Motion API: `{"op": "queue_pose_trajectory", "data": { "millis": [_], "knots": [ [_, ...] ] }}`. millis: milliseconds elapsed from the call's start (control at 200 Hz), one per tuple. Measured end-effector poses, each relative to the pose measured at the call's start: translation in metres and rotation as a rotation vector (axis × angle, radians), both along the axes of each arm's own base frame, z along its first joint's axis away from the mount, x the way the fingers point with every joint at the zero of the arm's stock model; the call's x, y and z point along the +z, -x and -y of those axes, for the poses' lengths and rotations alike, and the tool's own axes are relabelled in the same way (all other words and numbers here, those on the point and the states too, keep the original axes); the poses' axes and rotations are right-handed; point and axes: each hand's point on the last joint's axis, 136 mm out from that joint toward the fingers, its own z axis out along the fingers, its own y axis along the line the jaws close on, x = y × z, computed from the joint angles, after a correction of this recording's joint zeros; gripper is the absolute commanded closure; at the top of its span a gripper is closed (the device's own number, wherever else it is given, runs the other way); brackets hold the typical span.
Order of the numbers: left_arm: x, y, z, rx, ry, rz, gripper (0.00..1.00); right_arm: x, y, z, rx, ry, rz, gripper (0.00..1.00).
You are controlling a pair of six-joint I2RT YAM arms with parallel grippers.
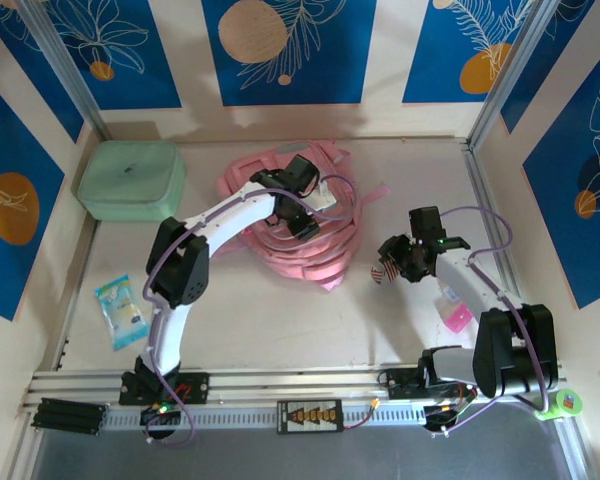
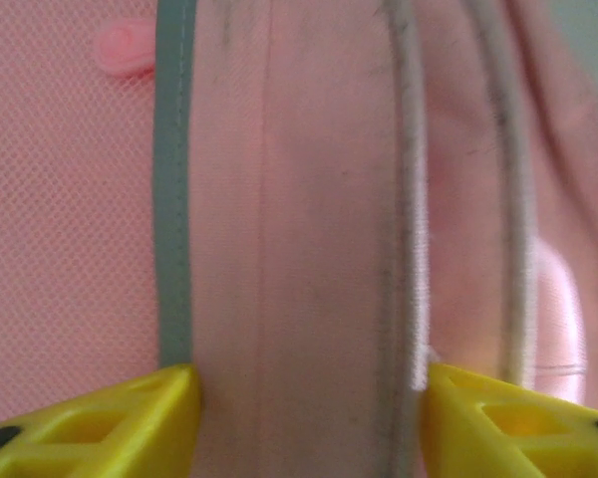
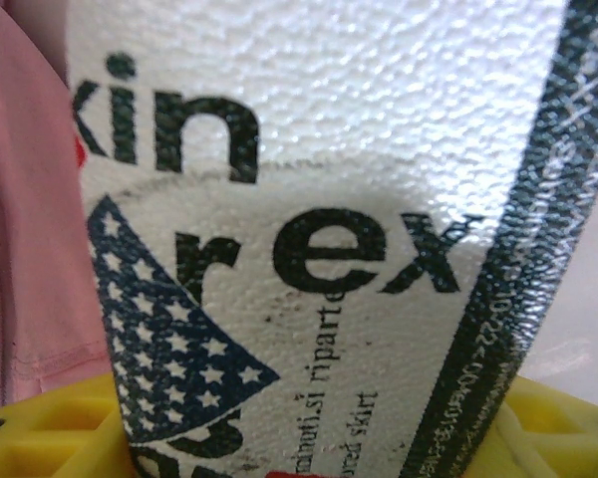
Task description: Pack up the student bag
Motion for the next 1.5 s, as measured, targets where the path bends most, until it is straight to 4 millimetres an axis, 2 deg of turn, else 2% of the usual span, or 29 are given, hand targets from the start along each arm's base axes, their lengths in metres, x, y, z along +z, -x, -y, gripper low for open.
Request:
{"op": "queue_pose_trajectory", "data": {
  "millis": [160, 275, 370, 505, 655, 830, 925, 1085, 1215, 1320, 1500],
  "knots": [
    [0.000, 0.001, 0.002, -0.008, -0.030, 0.009, 0.71, 0.002, -0.002, -0.001, 0.001, -0.016, 0.009, 0.51],
    [0.004, 0.001, 0.003, 0.002, -0.023, 0.008, 0.89, 0.004, -0.003, -0.003, 0.003, -0.030, 0.017, 0.52],
    [0.007, 0.002, 0.003, 0.015, -0.015, 0.010, 1.00, 0.007, -0.006, -0.005, 0.006, -0.043, 0.032, 0.51],
    [0.021, 0.001, 0.003, 0.039, 0.009, 0.027, 1.00, 0.008, -0.007, -0.007, 0.013, -0.058, 0.040, 0.51],
    [0.057, -0.006, 0.002, 0.102, 0.069, 0.099, 1.00, 0.018, -0.010, -0.007, 0.012, -0.067, 0.077, 0.50],
    [0.129, -0.022, -0.002, 0.214, 0.221, 0.251, 1.00, 0.040, -0.021, -0.007, 0.021, -0.082, 0.174, 0.50],
    [0.153, -0.026, -0.003, 0.255, 0.284, 0.296, 1.00, 0.055, -0.030, -0.015, 0.047, -0.116, 0.227, 0.50],
    [0.165, -0.028, 0.000, 0.302, 0.334, 0.289, 1.00, 0.090, -0.059, -0.045, 0.110, -0.184, 0.304, 0.50],
    [0.176, -0.033, 0.005, 0.336, 0.374, 0.288, 1.00, 0.103, -0.088, -0.077, 0.147, -0.253, 0.311, 0.49],
    [0.181, -0.036, 0.007, 0.361, 0.393, 0.279, 1.00, 0.098, -0.110, -0.106, 0.168, -0.311, 0.279, 0.49],
    [0.189, -0.042, 0.010, 0.400, 0.420, 0.275, 1.00, 0.073, -0.141, -0.155, 0.196, -0.385, 0.212, 0.47]
  ]
}}
